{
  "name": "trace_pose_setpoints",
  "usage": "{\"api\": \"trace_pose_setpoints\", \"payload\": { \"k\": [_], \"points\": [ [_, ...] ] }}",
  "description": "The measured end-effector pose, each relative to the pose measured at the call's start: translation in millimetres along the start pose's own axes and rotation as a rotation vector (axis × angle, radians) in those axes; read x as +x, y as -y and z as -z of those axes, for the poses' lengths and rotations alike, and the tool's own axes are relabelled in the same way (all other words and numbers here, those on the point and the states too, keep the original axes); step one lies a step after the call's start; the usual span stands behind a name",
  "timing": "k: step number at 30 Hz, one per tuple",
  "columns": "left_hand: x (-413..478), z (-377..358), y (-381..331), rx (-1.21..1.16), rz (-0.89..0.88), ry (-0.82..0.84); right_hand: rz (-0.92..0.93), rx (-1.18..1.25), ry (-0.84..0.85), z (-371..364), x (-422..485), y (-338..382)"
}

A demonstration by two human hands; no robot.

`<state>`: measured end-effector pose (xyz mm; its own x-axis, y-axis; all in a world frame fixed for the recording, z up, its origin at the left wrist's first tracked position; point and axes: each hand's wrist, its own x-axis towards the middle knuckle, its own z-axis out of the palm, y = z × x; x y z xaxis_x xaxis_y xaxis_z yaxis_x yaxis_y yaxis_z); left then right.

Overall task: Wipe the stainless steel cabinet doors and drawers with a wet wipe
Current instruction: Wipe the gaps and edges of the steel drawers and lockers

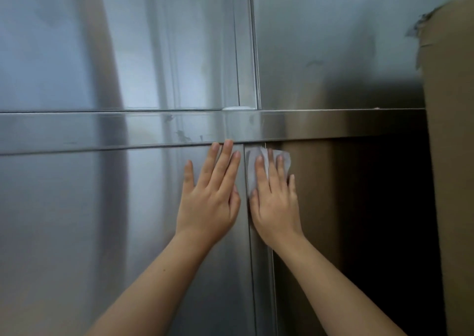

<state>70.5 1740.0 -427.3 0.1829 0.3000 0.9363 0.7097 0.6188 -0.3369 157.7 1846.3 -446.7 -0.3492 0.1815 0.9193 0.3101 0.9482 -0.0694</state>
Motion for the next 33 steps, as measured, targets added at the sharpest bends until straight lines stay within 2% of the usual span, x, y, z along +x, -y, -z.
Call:
{"api": "trace_pose_setpoints", "payload": {
  "k": [7, 12, 17, 24, 33],
  "points": [
    [0.2, -2.0, -0.9, 0.012, 0.005, -0.026, 0.018, 0.011, 0.009, -2.4, 20.7, -5.2],
    [0.0, -2.0, -1.1, 0.007, 0.006, -0.019, 0.079, -0.003, 0.007, -2.3, -5.6, -6.4],
    [-0.8, -1.9, -1.4, 0.02, 0.007, -0.005, 0.155, 0.009, 0.088, 3.4, 12.2, -17.0],
    [-0.2, -2.1, -1.5, 0.029, -0.005, -0.013, 0.106, 0.044, 0.051, 0.1, 14.1, -11.3],
    [-0.6, -2.9, -1.1, 0.022, -0.012, -0.004, 0.136, -0.048, 0.103, 5.9, 8.4, -12.4]
  ]
}}
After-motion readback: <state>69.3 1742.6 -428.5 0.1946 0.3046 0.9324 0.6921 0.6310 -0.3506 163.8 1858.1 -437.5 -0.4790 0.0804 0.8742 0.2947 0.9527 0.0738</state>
